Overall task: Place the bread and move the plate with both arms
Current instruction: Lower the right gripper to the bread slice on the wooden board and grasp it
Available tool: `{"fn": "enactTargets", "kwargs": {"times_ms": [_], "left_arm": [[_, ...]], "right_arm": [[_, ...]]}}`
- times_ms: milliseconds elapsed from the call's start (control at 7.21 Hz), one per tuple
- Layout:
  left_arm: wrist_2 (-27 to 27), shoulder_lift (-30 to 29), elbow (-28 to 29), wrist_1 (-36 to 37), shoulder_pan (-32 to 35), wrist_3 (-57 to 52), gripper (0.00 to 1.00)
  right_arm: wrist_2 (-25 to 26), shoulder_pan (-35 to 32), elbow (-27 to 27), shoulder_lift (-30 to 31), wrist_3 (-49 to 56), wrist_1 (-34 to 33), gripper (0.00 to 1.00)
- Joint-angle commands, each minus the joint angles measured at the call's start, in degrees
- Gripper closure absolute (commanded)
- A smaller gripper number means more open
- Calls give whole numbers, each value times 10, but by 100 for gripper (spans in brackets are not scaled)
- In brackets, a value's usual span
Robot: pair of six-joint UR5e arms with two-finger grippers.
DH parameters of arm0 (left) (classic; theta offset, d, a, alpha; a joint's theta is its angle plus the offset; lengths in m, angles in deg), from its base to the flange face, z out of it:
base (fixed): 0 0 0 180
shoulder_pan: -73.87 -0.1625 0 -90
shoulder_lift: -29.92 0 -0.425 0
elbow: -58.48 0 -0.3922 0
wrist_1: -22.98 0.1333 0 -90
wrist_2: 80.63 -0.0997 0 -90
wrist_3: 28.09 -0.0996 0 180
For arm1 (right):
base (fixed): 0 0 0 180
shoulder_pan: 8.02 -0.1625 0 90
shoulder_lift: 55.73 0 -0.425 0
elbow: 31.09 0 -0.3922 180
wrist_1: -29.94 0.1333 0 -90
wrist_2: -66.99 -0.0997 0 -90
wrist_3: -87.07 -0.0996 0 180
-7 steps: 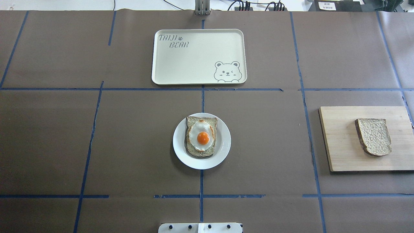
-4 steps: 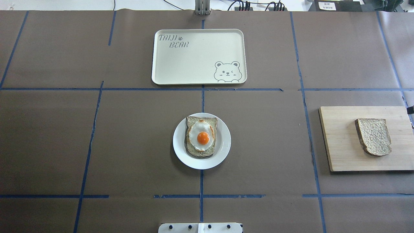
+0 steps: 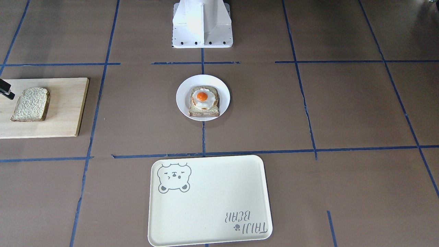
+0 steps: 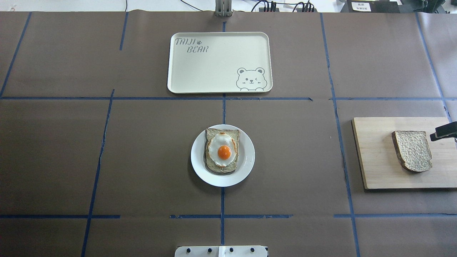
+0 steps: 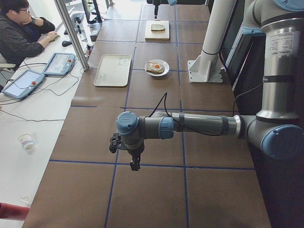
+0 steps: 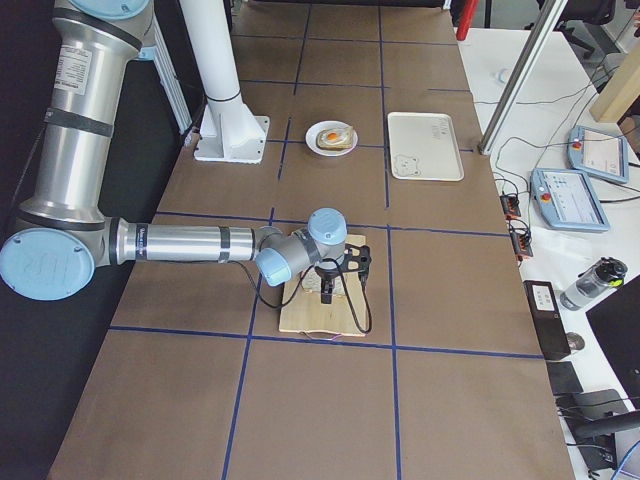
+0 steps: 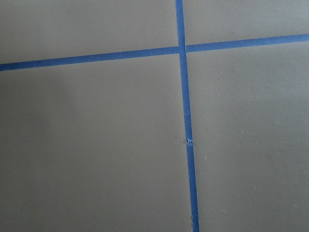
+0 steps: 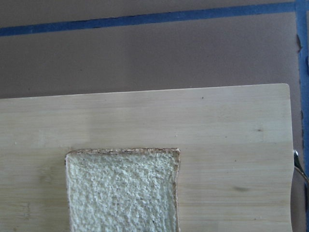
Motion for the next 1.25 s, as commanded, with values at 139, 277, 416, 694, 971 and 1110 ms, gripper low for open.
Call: {"fn": "enactTargets", "kwargs": {"times_ms": [139, 277, 416, 694, 971, 1110], "left_arm": [[0, 0, 0, 0, 0, 0, 0], [0, 0, 0, 0, 0, 0, 0], [0, 0, 0, 0, 0, 1, 0], [0, 0, 0, 0, 0, 0, 0], [0, -1, 0, 0, 0, 0, 0], [0, -1, 0, 0, 0, 0, 0]], "right_arm": [[4, 28, 32, -10, -1, 22, 1], [4, 29, 51, -11, -7, 55, 1], [8, 38, 61, -12, -22, 69, 1], [12, 42, 69, -13, -29, 70, 3], [13, 52, 70, -16, -47, 70, 20], [12, 57, 70, -16, -47, 70, 21]]}}
